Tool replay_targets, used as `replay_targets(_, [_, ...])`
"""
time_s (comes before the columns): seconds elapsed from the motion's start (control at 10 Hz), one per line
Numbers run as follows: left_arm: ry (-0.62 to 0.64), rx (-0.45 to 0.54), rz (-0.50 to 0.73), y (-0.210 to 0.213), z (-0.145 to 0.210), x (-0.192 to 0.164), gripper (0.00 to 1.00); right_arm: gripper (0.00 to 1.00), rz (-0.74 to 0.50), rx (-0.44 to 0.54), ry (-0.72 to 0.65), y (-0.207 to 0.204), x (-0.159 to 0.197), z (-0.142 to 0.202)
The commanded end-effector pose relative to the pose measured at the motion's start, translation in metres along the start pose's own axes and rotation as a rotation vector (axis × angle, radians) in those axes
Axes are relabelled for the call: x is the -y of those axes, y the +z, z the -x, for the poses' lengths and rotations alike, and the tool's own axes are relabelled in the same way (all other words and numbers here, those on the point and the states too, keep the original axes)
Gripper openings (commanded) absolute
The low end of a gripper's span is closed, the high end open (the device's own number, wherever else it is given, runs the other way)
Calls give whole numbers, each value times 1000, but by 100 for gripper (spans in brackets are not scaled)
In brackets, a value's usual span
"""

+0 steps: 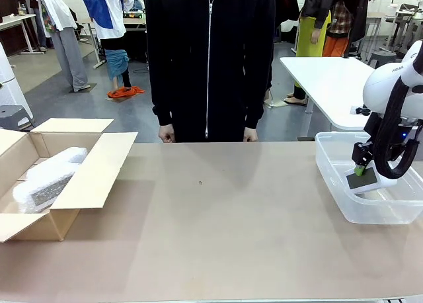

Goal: Separate and place wrapped and unwrapped clocks.
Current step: If the picked Digital clock is wrapped, place it in the Package Box ; if not, place it in the Organizing box.

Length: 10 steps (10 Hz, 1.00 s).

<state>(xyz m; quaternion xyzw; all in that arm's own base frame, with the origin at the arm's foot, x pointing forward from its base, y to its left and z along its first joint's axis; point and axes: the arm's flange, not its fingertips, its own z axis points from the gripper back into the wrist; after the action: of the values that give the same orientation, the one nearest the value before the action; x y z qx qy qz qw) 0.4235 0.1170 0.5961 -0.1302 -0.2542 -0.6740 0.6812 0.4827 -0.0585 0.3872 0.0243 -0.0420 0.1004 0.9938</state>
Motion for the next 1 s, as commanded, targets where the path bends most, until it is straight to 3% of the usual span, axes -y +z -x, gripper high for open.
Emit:
replay_targets(0.0, [-23, 5, 2, 0, 2, 3, 100, 100, -23, -1, 16, 1, 5, -2])
replay_targets(0.1, [-23, 5, 2, 0, 2, 3, 100, 73, -22, -1, 18, 1, 4, -2])
replay_targets(0.2, [-23, 5, 2, 0, 2, 3, 100, 100, -22, -2, 21, 2, 4, -2])
replay_targets(0.3, [-23, 5, 2, 0, 2, 3, 100, 93, -19, -2, 22, 2, 4, -2])
replay_targets(0.4, [-23, 5, 2, 0, 2, 3, 100, 100, -9, 2, 20, 6, 3, -1])
replay_targets(0.9, [-23, 5, 2, 0, 2, 3, 100, 100, 48, 55, 22, 57, -8, -1])
